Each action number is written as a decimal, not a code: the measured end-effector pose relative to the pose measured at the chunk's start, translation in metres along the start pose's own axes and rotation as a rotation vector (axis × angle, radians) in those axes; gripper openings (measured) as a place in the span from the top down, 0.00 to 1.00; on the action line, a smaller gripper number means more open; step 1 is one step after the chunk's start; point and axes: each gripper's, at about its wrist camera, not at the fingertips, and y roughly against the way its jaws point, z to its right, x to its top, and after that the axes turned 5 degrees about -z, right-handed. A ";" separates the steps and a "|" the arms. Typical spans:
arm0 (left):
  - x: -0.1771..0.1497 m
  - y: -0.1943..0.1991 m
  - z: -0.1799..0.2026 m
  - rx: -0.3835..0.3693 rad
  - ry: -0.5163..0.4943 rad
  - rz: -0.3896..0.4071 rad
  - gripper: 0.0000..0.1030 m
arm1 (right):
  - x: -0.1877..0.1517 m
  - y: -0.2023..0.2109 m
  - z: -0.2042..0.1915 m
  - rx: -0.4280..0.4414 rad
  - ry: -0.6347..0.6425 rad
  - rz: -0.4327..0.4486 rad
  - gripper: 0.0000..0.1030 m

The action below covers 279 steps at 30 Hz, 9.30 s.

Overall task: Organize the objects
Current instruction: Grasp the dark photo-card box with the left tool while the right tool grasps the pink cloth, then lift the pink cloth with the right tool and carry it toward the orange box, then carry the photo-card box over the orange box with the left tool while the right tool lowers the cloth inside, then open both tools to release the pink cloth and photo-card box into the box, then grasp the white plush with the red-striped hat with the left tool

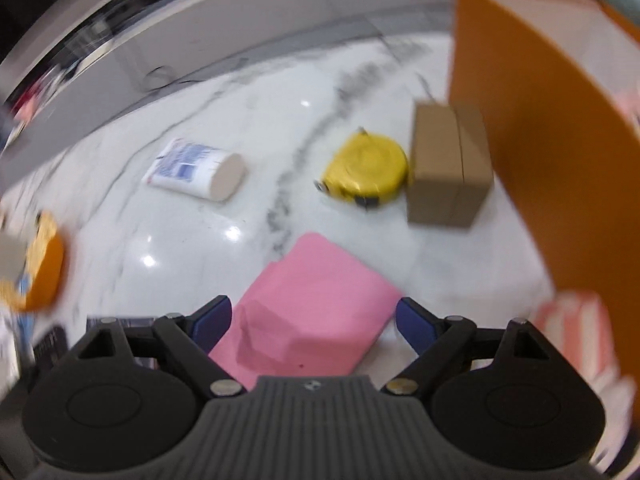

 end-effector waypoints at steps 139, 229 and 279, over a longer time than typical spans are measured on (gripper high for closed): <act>0.073 0.121 0.295 -0.262 -0.419 0.201 0.00 | 0.040 0.199 0.283 0.028 -0.014 0.520 0.18; 0.071 0.134 0.216 -0.269 -0.213 0.226 0.00 | 0.026 0.200 0.211 -0.036 0.252 0.476 0.09; -0.025 0.070 0.159 -0.477 -0.155 0.212 0.00 | -0.016 0.139 0.078 -0.128 0.608 0.323 0.09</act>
